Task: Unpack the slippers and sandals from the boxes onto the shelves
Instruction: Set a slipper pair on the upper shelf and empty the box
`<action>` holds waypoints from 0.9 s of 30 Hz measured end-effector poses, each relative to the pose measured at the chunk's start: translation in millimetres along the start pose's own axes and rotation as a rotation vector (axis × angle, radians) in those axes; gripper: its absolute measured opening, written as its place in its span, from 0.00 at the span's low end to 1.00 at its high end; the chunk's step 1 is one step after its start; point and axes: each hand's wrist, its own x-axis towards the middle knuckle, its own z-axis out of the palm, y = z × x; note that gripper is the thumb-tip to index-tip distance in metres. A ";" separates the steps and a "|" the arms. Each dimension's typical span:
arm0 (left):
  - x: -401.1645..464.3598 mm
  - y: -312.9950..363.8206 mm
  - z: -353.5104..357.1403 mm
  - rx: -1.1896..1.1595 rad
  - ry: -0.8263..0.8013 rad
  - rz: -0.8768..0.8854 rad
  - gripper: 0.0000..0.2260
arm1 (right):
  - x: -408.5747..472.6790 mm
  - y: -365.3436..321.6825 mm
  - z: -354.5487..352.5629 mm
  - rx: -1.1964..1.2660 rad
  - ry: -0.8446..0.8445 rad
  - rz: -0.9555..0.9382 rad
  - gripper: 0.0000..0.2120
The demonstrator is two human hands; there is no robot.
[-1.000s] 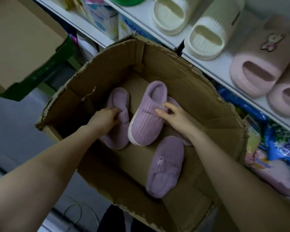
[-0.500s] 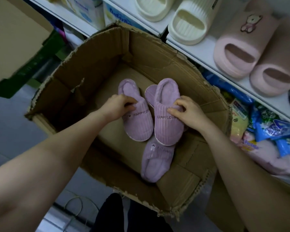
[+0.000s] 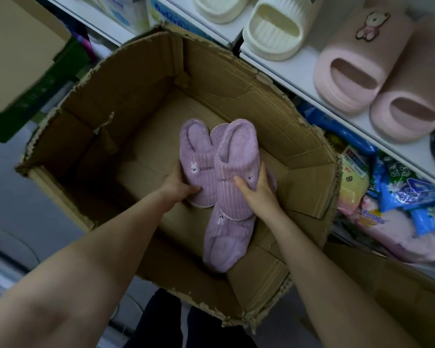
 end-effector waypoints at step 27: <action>-220.9 49.5 -34.2 -0.084 -0.039 0.382 0.34 | -180.9 -52.0 -98.3 0.307 0.020 -0.433 0.33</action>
